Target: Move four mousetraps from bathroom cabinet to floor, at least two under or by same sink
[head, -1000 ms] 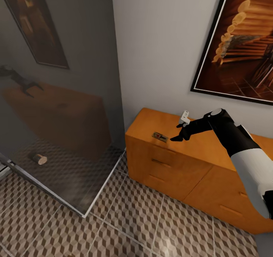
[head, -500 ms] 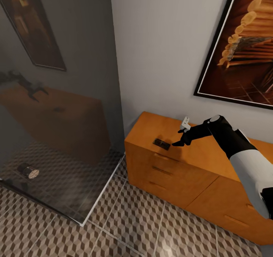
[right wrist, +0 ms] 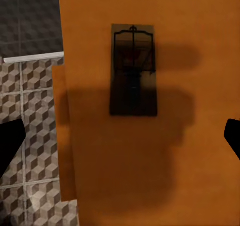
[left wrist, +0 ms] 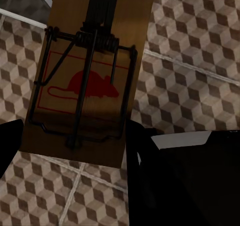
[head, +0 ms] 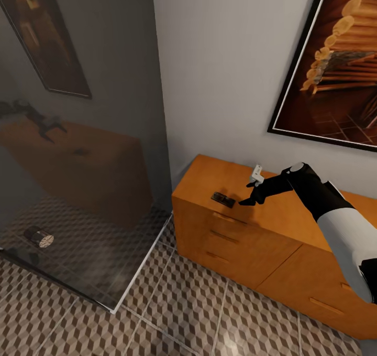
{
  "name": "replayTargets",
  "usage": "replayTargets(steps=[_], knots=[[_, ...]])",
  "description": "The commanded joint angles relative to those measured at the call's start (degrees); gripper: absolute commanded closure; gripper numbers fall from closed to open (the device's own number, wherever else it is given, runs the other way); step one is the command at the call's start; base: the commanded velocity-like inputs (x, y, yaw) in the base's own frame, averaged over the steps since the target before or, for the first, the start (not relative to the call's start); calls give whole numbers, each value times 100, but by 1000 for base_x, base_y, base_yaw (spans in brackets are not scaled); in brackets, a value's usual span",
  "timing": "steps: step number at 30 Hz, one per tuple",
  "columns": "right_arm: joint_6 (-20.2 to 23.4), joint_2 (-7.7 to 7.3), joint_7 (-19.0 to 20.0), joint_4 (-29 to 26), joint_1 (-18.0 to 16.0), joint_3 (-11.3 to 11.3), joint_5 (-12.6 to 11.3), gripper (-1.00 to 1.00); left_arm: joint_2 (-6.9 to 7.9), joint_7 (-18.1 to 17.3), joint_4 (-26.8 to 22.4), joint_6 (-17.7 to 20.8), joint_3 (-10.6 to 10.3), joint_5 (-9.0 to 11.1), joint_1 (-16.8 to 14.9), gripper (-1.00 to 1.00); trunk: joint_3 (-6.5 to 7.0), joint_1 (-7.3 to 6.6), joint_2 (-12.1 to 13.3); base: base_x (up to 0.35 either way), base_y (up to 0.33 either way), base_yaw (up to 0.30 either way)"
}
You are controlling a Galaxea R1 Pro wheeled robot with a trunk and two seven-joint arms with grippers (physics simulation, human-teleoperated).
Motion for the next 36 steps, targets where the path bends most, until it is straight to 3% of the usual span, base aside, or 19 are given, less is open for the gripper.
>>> replayTargets(steps=[1,20,36], knots=[[44,-6,18,0,-5,14,3,-100,-4,-12,17,-22,-42,40,0,100,-10,3,-10,0,0,0],[24,-8,20,31,-5,9,3,-100,-4,-12,18,-22,-42,40,8,100,-14,3,-10,3,0,0],[17,-8,19,129,-5,12,3,-100,-5,-12,17,-22,-42,40,13,100,-14,3,-10,90,0,0]])
